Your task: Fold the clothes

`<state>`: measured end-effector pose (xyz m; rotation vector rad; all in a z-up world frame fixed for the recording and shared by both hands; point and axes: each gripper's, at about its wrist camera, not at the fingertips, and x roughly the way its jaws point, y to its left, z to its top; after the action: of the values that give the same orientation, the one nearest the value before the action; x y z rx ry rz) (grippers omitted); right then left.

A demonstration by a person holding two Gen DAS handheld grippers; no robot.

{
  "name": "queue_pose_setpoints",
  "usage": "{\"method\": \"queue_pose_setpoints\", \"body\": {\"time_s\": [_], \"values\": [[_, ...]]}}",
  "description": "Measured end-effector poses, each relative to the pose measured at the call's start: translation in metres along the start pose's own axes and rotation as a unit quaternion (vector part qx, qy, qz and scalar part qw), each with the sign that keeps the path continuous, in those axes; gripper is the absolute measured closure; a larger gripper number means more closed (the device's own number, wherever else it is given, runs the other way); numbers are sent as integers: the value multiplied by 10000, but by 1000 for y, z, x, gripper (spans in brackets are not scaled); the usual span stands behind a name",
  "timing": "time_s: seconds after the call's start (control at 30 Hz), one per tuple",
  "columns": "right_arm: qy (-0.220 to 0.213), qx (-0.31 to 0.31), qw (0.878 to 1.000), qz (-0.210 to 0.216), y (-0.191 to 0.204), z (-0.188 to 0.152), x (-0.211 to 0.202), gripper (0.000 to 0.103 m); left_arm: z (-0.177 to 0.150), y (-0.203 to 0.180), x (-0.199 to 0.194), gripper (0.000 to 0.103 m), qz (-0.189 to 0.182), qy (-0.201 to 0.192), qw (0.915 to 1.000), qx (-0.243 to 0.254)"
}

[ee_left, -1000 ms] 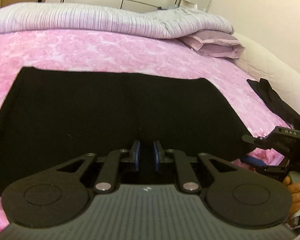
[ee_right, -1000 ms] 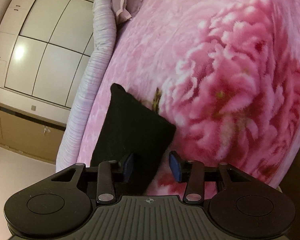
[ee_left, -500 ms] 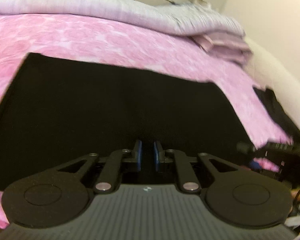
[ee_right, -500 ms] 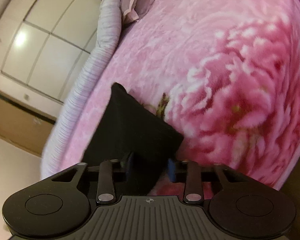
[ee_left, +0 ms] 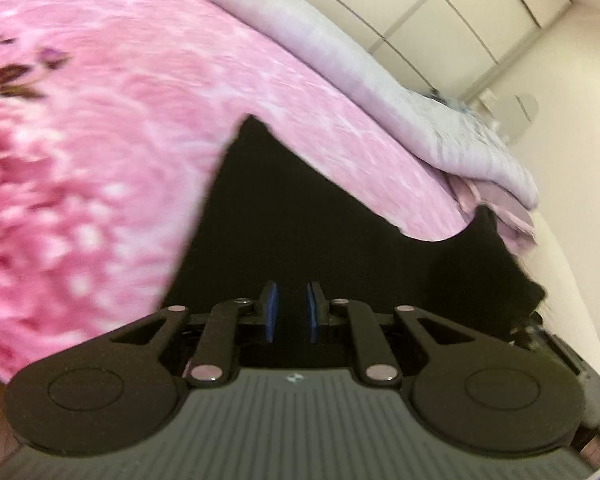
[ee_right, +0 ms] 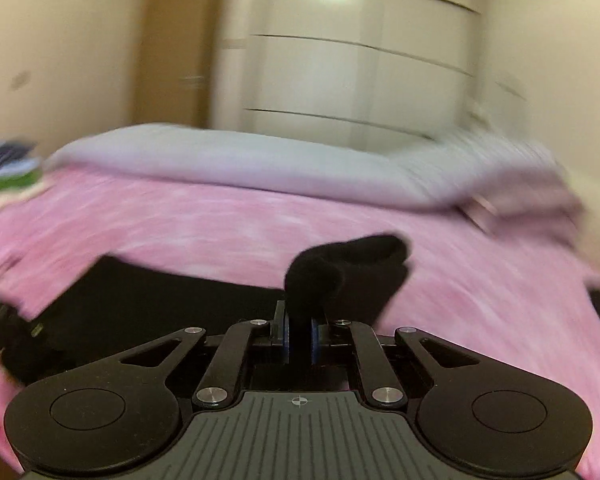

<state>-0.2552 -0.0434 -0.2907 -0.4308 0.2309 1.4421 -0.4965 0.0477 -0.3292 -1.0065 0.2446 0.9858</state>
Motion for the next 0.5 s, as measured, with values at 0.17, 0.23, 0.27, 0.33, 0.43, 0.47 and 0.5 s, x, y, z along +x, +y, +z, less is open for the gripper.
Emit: {"method": "queue_pose_setpoints", "body": {"time_s": [0.17, 0.23, 0.27, 0.33, 0.43, 0.47, 0.5], "values": [[498, -757, 9920, 875, 63, -17, 22, 94, -5, 18, -10, 92, 21, 20, 9996, -268], [682, -891, 9872, 1137, 74, -25, 30, 93, -5, 20, -8, 92, -23, 41, 9995, -313], [692, -977, 9858, 1175, 78, -29, 30, 92, -5, 20, -7, 92, -43, 51, 9994, -330], [704, -1124, 9828, 1281, 81, -32, 30, 85, -5, 21, -4, 92, -99, 89, 9992, -385], [721, -1169, 9770, 1634, 79, -31, 28, 51, -8, 21, -4, 92, -192, 142, 9985, -499], [644, -1191, 9753, 1747, 80, -29, 23, 43, -8, 21, -4, 92, -216, 161, 9982, -534], [482, -1224, 9746, 1814, 80, -27, 16, 42, -8, 21, -4, 92, -239, 180, 9980, -564]]}}
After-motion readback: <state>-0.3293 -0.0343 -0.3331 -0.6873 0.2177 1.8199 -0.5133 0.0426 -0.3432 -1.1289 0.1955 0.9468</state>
